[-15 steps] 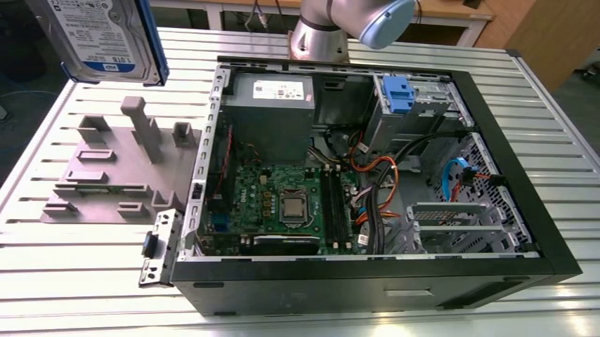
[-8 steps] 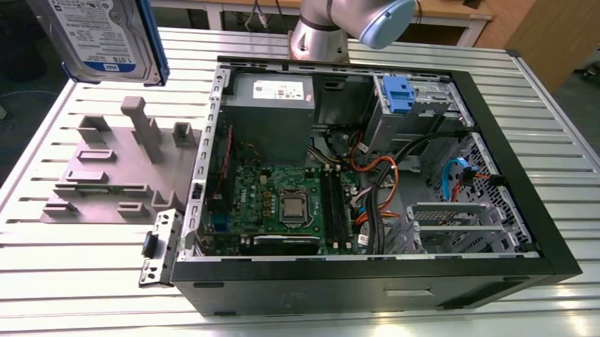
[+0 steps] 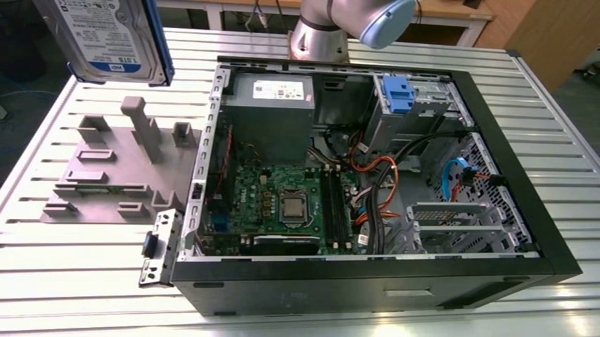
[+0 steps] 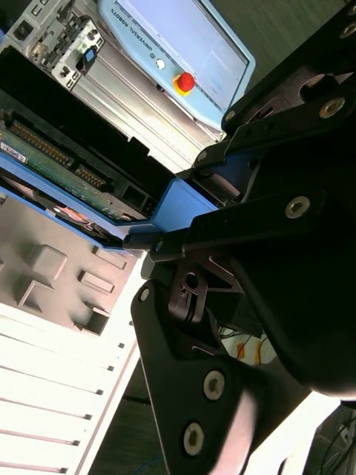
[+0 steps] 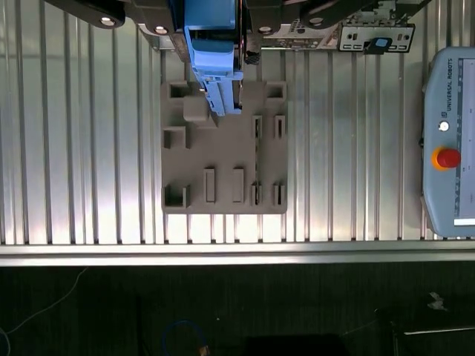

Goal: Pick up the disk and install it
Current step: 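Pick up the disk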

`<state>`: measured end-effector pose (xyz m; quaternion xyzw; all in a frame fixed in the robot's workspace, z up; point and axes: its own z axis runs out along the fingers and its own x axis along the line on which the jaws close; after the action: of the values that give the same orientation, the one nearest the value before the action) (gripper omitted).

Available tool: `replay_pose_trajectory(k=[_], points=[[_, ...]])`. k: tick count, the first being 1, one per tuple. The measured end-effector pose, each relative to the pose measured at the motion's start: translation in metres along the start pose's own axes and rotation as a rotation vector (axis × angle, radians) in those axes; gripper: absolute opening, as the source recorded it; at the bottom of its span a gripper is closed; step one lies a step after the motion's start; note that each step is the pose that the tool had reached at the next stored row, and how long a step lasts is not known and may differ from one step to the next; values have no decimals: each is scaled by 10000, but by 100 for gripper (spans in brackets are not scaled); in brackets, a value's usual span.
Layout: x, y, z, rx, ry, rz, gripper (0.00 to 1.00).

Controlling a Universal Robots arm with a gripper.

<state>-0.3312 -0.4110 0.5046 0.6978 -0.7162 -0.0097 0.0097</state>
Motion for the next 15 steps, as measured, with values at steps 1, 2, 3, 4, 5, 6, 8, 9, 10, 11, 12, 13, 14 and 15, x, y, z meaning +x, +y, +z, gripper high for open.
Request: replay_pose_trajectory(k=[1, 2, 3, 4, 5, 6, 8, 9, 10, 11, 12, 13, 14, 15], points=[[0, -7, 0, 1, -1, 0, 36], [0, -14, 0, 0, 0, 0, 36], [0, -22, 0, 0, 0, 0, 36], [-1, -28, -1, 0, 0, 0, 36], [-1, -35, 0, 1, -1, 0, 36], [-1, -42, -1, 0, 0, 0, 36], [-1, -55, -1, 0, 0, 0, 36], [-1, -62, -1, 0, -1, 0, 36], [-2, -69, -2, 0, 0, 0, 36], [-2, -75, -2, 0, 0, 0, 36], [-2, -80, -2, 0, 0, 0, 36], [-2, -80, -2, 0, 0, 1, 36], [-2, -82, -2, 0, 0, 0, 36], [-2, -83, -2, 0, -1, 0, 36]])
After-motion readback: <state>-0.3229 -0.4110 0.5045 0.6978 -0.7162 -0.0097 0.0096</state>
